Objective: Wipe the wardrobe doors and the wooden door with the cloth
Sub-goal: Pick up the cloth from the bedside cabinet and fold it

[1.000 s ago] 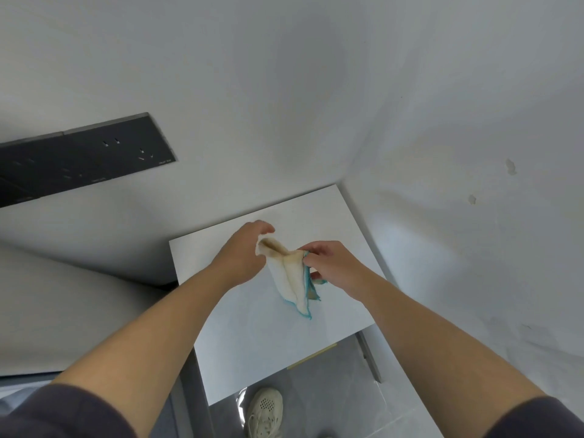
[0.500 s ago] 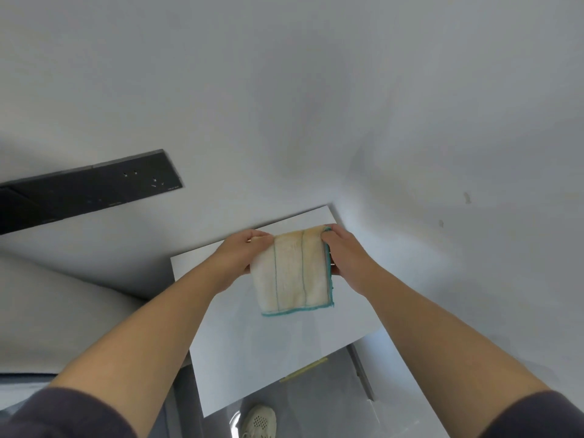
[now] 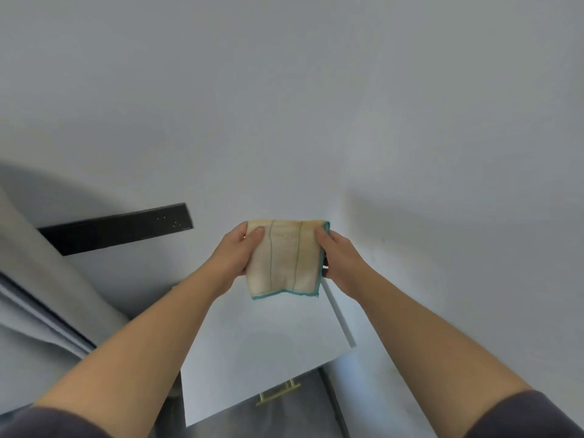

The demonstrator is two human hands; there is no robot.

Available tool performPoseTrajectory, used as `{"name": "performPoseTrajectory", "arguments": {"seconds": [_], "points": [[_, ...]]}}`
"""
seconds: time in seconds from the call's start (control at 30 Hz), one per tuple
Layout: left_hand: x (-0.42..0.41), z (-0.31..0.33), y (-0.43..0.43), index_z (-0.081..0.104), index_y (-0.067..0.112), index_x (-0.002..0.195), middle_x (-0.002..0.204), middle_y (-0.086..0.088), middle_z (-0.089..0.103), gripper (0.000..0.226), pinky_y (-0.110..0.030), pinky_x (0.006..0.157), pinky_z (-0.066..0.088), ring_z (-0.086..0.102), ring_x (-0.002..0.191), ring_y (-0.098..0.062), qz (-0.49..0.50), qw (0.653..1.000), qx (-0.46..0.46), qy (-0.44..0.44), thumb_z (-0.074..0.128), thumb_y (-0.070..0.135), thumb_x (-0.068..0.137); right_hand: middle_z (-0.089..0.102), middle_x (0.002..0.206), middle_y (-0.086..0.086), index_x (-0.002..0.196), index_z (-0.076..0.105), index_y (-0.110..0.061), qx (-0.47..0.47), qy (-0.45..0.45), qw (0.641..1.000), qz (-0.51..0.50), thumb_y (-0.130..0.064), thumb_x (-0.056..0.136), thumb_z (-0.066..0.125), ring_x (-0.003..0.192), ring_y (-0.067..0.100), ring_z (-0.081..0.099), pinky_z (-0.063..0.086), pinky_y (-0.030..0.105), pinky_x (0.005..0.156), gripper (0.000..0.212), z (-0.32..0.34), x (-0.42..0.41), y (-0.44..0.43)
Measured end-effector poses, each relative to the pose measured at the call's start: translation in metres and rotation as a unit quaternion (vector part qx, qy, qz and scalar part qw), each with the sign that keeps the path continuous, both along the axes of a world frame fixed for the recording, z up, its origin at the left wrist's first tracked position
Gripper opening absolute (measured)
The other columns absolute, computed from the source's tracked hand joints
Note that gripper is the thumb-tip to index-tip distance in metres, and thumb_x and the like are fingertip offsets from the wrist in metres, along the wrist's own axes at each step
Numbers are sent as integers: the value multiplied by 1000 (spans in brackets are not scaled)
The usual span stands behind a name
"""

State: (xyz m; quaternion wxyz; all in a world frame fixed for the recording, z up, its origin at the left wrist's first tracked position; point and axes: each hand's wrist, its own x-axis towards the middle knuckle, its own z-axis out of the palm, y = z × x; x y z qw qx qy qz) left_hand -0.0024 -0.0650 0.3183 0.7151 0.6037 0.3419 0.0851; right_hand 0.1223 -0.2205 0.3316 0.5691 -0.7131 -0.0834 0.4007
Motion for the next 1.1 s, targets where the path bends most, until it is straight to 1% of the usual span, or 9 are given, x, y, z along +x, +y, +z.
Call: {"name": "performPoseTrajectory", "arguments": {"seconds": [0.1,0.23,0.33,0.43,0.63,0.83,0.97,1.03,1.1], "points": [[-6,40,-27,59,29,106,112,-1,66,19,-45,91,52,62,101,-21,32,998,53,-9,43,38,102,63,111,0,97,59,-30,-10,-75,996,-38,-43,103,35,99,19,60,51,44,94,28,39,-17,-9],[-16,94,-64,57,26,105,110,0,63,22,-41,87,53,61,97,-20,80,995,47,-38,41,41,101,63,109,-2,104,58,-27,26,-108,991,-80,-45,103,32,98,15,60,52,37,91,31,89,-38,-30],[-23,130,-86,57,21,104,106,-2,63,27,-38,81,53,61,90,-19,103,993,10,-64,41,42,102,63,108,-2,103,58,-28,56,-96,989,-102,-47,102,34,96,17,61,55,36,85,31,126,-50,-47],[-27,168,-104,60,21,105,109,-3,66,31,-36,78,55,64,94,-21,123,987,-35,-92,41,45,101,65,106,-4,104,60,-29,99,-68,986,-117,-50,101,37,95,17,63,54,30,74,31,164,-62,-60],[-38,242,-128,67,21,107,98,-2,75,37,-38,73,57,71,92,-22,72,970,-152,-173,46,50,98,73,104,-5,115,67,-28,183,15,971,-154,-63,93,47,96,19,69,56,34,77,46,231,-88,-78],[-42,281,-138,59,29,125,118,3,69,37,-32,78,56,68,99,-11,-9,981,7,-196,48,50,97,74,107,-7,116,67,-32,206,-45,965,-159,-64,90,53,100,14,70,56,35,86,44,268,-111,-84],[-50,285,-147,28,31,148,148,7,42,70,-35,89,50,55,120,-14,-16,986,38,-159,55,59,90,75,91,-8,98,69,-31,166,-45,973,-153,-60,89,57,86,13,71,53,29,71,33,284,-132,-88],[-55,287,-149,31,28,144,150,8,34,68,-32,91,44,49,120,-13,17,983,87,-162,61,54,88,75,79,-7,88,69,-26,145,-48,977,-149,-63,89,55,79,14,70,52,29,69,40,287,-138,-94],[-58,289,-148,44,26,129,141,7,40,50,-28,94,38,44,119,-9,43,969,161,-180,67,43,88,76,85,-2,93,72,-20,158,-58,976,-141,-66,89,52,84,18,73,56,34,77,50,288,-142,-102]]}}
